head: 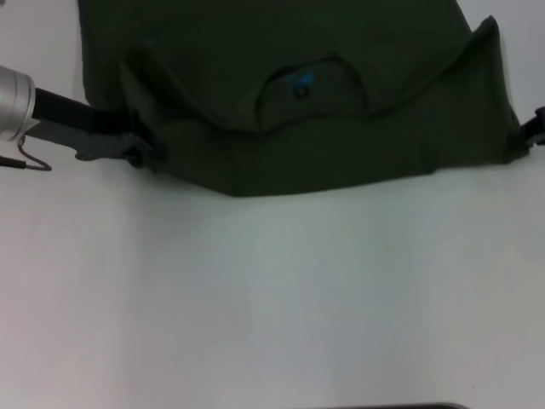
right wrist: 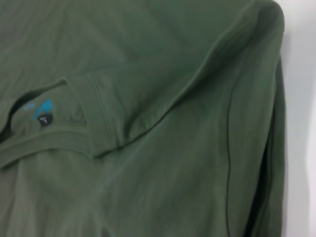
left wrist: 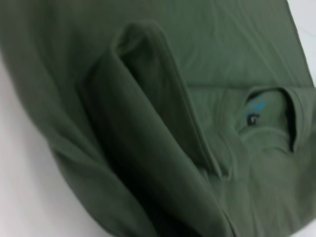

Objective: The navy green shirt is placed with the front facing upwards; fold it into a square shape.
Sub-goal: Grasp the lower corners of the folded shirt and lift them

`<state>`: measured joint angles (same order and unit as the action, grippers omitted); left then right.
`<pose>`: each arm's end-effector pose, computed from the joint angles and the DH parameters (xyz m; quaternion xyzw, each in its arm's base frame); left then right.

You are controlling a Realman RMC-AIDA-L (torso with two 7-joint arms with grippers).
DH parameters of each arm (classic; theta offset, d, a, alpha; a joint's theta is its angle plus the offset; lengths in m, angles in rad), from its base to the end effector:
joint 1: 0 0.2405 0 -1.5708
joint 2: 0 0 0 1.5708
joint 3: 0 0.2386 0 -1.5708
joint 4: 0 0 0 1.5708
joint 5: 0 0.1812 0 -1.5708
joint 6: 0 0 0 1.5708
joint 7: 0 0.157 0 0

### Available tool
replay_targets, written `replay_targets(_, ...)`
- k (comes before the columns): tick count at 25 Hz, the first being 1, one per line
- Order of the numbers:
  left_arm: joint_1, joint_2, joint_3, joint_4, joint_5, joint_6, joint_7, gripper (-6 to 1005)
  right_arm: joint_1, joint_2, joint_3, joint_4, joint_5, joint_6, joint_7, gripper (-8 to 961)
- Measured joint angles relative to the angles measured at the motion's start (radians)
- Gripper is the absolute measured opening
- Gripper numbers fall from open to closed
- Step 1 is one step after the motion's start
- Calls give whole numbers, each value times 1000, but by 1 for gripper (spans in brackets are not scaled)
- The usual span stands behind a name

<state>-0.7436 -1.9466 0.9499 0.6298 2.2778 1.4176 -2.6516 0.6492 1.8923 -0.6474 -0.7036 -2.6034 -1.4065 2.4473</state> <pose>-0.2296 0.3480 0.0023 -0.7591 -0.6450 -0.0347 0.0804 0.3089 0.3385 0.0672 -0.7514 0.6250 -0.0082 0.2112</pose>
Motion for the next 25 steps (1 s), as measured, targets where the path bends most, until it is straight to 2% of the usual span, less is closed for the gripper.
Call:
replay_targets(6,21,2,4,31,14,138,6,40,-2,12,0,-44,-108,-126,6,31)
replay_targets(14,48,3,1,58,71,270,14,40,-22,13,-3,-49,-126,-218,-18,30)
replay_targets(25,60,12,-2,61,79,299,34,40,-14,20,-12,-50,-128,-249,-33,30)
